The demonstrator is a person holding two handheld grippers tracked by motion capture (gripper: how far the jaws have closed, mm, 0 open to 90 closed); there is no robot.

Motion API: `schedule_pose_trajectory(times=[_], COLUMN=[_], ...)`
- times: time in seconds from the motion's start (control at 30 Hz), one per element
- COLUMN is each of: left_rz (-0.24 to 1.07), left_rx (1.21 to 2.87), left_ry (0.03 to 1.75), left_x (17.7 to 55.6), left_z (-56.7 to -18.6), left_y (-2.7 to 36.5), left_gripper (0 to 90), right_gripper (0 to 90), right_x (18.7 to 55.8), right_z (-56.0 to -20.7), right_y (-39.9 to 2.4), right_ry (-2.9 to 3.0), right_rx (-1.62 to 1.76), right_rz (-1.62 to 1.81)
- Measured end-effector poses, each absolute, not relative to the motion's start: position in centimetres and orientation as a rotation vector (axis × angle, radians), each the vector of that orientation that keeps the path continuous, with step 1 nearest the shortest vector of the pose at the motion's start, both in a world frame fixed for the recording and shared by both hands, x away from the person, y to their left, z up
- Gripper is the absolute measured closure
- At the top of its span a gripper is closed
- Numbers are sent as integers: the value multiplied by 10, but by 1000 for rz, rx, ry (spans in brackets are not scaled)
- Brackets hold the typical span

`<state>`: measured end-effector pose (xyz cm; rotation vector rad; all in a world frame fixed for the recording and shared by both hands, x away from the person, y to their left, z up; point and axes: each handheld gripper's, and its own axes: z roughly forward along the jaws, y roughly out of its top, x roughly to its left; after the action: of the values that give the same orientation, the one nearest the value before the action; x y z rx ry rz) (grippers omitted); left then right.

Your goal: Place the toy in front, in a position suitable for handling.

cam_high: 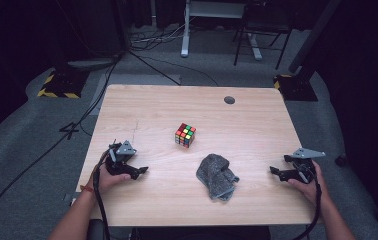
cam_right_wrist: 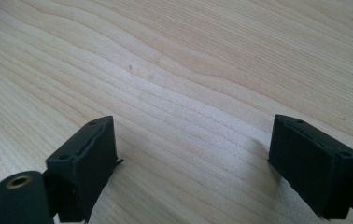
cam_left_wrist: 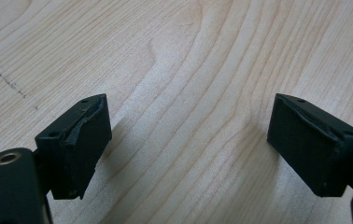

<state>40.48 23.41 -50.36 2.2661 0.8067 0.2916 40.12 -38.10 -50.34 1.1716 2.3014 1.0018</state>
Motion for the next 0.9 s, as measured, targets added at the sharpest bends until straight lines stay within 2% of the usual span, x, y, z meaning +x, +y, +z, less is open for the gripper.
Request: schedule_pose_trajectory(times=[0.23,0.43,0.9], left_rz=[295,295,302], left_rx=[2263,2264,2262], left_ry=[814,813,820], left_x=[404,404,403], left_z=[-504,-504,-504], left_y=[234,235,234], left_gripper=[140,139,139], right_gripper=[151,187,274], right_x=[401,398,375], right_z=[-503,-498,-459], right_y=[-381,-373,-290], right_ry=[2299,2339,2449], right_rx=[1175,1141,783], right_rz=[999,1022,1175])
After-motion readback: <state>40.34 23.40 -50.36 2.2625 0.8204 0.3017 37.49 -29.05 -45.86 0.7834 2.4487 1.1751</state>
